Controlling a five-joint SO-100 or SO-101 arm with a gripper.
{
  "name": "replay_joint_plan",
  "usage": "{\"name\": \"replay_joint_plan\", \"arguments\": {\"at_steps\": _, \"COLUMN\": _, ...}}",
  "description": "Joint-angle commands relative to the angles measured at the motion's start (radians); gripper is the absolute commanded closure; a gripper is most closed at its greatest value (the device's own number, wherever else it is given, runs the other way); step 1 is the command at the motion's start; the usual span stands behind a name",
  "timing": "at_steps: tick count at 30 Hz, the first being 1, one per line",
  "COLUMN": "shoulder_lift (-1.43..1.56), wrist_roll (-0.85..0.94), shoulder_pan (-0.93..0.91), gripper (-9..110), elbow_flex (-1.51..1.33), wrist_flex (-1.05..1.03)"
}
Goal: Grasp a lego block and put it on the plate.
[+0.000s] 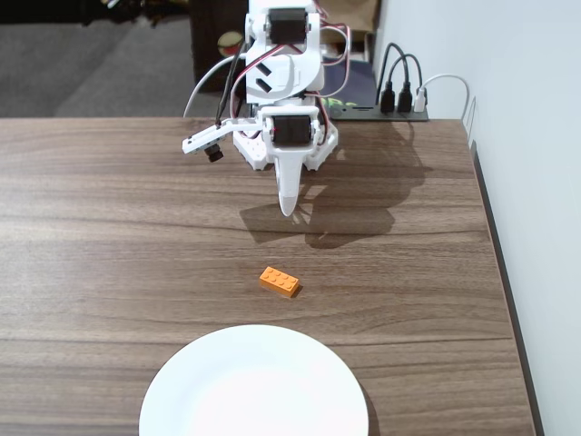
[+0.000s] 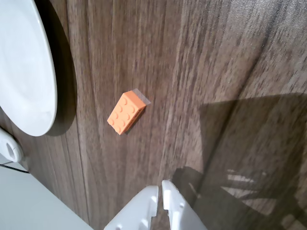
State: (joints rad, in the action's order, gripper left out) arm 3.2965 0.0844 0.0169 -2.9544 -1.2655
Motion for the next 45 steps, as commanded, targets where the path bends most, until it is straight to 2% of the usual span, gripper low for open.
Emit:
{"name": "replay_joint_plan", "arguments": {"at_steps": 1, "shoulder_lift": -0.005, "wrist_roll": 0.003, "shoulder_pan": 0.003, "gripper": 101, "elbow_flex": 0.032, "wrist_flex": -0.002}}
{"name": "replay_joint_plan", "arguments": {"at_steps": 36, "shoulder_lift": -0.005, "wrist_roll": -0.043, "shoulder_pan": -0.043, "gripper": 101, "elbow_flex": 0.087, "wrist_flex": -0.003}}
{"name": "replay_joint_plan", "arguments": {"at_steps": 45, "shoulder_lift": -0.187, "wrist_roll": -0.071, "shoulder_pan": -0.092, "gripper": 101, "elbow_flex": 0.172, "wrist_flex": 0.064}}
